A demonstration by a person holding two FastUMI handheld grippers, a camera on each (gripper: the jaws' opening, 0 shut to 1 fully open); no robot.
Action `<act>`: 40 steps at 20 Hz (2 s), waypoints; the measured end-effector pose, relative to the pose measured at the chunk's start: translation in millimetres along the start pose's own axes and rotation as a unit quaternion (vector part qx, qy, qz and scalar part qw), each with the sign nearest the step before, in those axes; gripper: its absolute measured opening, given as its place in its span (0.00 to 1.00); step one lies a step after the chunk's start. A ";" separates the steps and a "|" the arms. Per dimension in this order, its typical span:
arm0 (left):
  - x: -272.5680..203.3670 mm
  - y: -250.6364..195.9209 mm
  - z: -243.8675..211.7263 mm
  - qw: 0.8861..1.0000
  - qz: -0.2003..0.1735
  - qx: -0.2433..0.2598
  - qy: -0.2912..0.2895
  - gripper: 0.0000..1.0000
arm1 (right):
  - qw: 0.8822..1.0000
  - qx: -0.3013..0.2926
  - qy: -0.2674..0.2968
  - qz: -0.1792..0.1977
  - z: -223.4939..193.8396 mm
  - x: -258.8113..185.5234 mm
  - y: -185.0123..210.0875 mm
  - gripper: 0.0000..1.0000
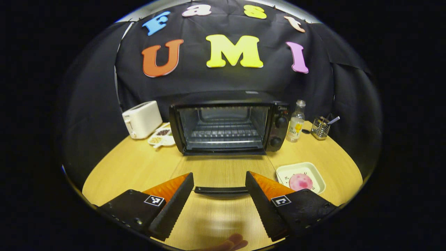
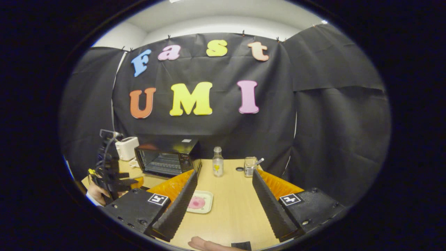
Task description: Open the electric oven with the left hand, put the food in, and close the electric oven.
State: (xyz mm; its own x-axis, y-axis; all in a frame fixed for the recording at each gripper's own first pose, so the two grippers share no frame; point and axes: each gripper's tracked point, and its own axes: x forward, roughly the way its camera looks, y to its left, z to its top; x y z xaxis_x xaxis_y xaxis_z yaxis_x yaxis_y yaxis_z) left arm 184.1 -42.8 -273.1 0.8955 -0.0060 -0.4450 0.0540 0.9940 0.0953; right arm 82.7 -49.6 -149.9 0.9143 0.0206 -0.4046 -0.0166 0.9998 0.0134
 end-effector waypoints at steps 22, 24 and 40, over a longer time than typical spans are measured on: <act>-221.3 43.4 89.3 0.972 0.040 -0.013 -0.233 0.94 | 0.938 0.103 0.322 0.075 -206.7 187.4 46.3 0.72; -223.3 48.1 89.0 0.971 0.045 -0.020 -0.235 0.95 | 0.934 0.106 0.333 0.078 -214.8 194.7 46.6 0.63; -236.6 79.5 81.4 0.971 0.067 -0.021 -0.229 0.95 | 0.851 0.325 0.386 0.147 -232.1 190.1 42.4 0.04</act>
State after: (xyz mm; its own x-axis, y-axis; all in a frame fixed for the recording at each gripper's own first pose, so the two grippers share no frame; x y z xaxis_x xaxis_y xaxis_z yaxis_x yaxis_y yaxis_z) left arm 12.5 28.8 -87.7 0.9963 0.0849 0.0131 -0.0857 0.9928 0.0839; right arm 161.9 -2.0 -438.5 0.3658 0.5176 -0.7735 0.2586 0.7419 0.6187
